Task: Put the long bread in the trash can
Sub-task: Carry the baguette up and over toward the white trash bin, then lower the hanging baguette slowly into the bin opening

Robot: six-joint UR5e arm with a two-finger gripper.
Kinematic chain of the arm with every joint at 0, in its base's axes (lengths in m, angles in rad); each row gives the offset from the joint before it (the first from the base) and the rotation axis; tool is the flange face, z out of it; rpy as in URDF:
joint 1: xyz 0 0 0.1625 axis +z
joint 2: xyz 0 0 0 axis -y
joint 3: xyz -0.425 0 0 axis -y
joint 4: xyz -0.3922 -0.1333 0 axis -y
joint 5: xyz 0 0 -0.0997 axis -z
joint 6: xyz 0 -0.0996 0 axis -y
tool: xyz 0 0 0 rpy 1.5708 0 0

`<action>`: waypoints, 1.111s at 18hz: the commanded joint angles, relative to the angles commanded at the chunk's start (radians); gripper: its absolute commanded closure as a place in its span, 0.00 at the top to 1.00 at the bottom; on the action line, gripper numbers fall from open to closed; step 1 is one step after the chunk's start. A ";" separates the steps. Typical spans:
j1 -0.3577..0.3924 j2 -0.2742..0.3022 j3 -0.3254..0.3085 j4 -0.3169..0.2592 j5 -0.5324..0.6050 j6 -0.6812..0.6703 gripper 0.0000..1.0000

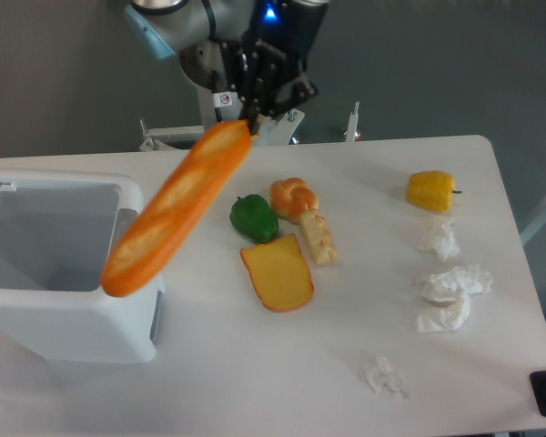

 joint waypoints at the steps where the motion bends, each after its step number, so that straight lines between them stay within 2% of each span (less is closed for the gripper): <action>1: -0.002 0.011 -0.006 -0.005 0.000 0.000 0.00; 7: -0.063 0.012 -0.006 -0.054 0.000 0.000 0.00; 14: -0.092 0.014 -0.006 -0.091 0.003 0.002 0.00; 20: -0.094 0.014 -0.006 -0.092 0.046 0.005 0.00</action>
